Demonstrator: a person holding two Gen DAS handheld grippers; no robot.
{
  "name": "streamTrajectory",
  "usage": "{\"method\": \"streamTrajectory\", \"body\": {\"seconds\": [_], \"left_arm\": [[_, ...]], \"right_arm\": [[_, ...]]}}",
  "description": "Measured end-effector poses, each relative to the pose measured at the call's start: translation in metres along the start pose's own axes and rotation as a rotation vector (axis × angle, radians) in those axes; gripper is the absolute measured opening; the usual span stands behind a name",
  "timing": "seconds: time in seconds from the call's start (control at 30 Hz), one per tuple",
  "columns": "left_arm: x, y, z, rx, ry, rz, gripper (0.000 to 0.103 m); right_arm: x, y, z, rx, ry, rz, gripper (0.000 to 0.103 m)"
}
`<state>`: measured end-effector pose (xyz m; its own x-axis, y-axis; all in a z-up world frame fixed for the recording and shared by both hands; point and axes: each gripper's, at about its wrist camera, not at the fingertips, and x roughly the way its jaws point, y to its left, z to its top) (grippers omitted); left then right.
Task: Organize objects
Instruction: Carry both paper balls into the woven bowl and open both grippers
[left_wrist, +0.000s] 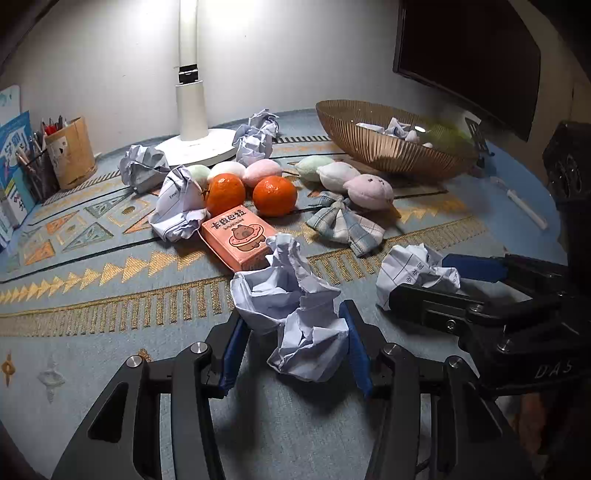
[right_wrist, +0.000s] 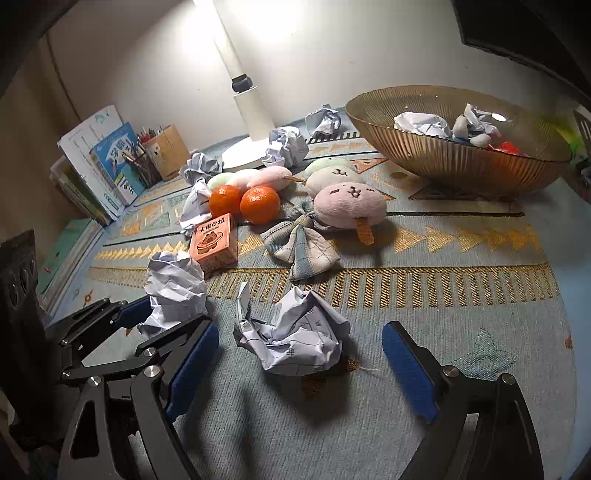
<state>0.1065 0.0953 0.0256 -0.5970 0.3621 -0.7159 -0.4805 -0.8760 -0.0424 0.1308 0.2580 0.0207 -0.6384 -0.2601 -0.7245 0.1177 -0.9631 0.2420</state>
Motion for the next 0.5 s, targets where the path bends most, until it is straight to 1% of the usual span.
{"method": "streamTrajectory", "body": {"seconds": [0.03, 0.07, 0.13, 0.2, 0.3, 0.43, 0.5], "left_arm": [[0.0, -0.002, 0.0, 0.012, 0.0, 0.006, 0.047], [0.0, -0.004, 0.0, 0.02, -0.001, 0.009, 0.047], [0.0, -0.005, 0.0, 0.025, 0.0, 0.014, 0.047], [0.0, -0.005, 0.0, 0.029, 0.0, 0.018, 0.047], [-0.001, -0.008, -0.001, 0.041, -0.006, 0.038, 0.047], [0.0, -0.013, -0.002, 0.071, -0.004, 0.062, 0.047], [0.0, -0.013, -0.002, 0.073, -0.003, 0.071, 0.047]], "right_arm": [[0.001, 0.0, 0.0, 0.0, 0.001, -0.01, 0.089], [0.002, 0.0, 0.0, 0.001, 0.004, -0.012, 0.086], [0.003, 0.0, 0.0, -0.004, 0.004, 0.006, 0.077], [0.003, 0.0, -0.001, -0.008, 0.002, 0.016, 0.056], [0.0, 0.005, -0.002, -0.032, -0.018, 0.007, 0.052], [0.0, 0.007, -0.003, -0.042, -0.017, 0.012, 0.052], [-0.003, 0.009, -0.003, -0.049, -0.033, -0.001, 0.052]]}}
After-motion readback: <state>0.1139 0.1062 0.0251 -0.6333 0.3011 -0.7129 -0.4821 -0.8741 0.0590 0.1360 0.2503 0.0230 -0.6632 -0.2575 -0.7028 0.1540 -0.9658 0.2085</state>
